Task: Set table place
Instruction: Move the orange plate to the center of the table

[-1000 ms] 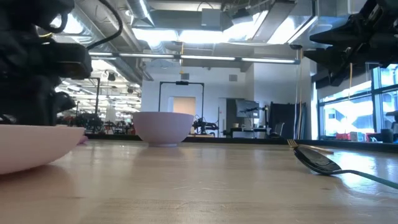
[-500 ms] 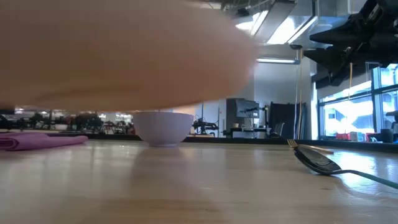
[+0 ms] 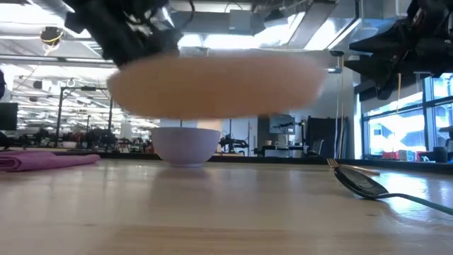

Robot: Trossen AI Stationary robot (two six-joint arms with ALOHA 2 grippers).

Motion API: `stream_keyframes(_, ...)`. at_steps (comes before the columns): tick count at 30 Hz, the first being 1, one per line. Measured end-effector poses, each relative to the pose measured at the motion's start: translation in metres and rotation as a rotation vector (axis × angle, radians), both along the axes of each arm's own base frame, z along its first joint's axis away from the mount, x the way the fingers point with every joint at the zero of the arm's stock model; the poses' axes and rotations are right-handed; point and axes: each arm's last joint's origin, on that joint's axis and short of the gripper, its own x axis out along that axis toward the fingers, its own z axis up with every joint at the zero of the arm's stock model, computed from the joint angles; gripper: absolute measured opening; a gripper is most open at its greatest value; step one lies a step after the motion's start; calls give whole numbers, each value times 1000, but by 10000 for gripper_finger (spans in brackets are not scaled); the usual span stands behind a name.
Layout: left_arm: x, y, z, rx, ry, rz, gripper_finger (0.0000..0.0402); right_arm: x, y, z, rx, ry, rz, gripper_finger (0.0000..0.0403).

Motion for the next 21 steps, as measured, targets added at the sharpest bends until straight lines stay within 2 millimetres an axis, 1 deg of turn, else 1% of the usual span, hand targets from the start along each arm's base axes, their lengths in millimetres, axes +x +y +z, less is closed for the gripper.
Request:
stream_keyframes(3,5,4,-15,-23,57,25,2,0,0,0,0,4,0,181)
stream_keyframes(5,8,8,-22,-24,78,49,2,0,0,-1,-1,6,1,181)
stream_keyframes(10,11,19,-30,-2,104,84,2,0,0,-1,23,0,4,181)
stream_keyframes(17,11,17,-44,-45,184,57,2,0,0,-1,26,6,7,181)
stream_keyframes(21,12,18,-45,-42,182,61,8,0,0,-1,27,7,14,181)
